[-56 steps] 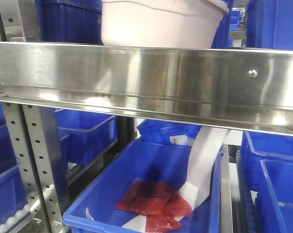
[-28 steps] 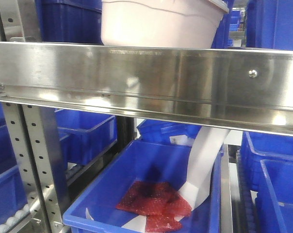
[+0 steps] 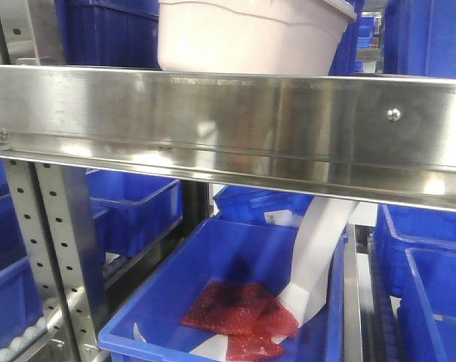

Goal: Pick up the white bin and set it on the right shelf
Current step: 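Open both grippers and pull them back from the bin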

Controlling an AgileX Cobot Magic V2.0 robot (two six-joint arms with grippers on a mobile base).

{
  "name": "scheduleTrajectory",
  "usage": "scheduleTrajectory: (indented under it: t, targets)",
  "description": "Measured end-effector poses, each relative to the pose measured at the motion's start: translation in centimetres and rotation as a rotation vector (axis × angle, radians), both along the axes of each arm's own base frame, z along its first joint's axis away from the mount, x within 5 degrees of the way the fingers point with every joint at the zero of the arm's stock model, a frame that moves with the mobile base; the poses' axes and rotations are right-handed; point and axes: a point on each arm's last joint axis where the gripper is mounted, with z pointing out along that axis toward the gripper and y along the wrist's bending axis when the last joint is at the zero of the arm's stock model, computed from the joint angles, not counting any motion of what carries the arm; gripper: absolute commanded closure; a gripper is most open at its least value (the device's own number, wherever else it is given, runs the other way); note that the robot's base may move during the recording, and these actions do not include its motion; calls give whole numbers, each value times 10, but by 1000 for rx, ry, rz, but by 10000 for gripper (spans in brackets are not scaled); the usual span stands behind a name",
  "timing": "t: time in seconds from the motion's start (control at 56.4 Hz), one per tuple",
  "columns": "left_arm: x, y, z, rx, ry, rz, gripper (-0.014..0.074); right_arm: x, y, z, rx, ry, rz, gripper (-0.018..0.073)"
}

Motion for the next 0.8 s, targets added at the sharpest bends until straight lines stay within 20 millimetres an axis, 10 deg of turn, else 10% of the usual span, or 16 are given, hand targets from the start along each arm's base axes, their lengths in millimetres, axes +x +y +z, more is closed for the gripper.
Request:
scheduleTrajectory:
  t: [0.443,0.798]
  targets:
    - [-31,4,-112,-70,-73,41,724,0,0,0,0,0,0,482]
    - [-35,3,-123,-86,7,34,724,0,0,0,0,-2,-1,482]
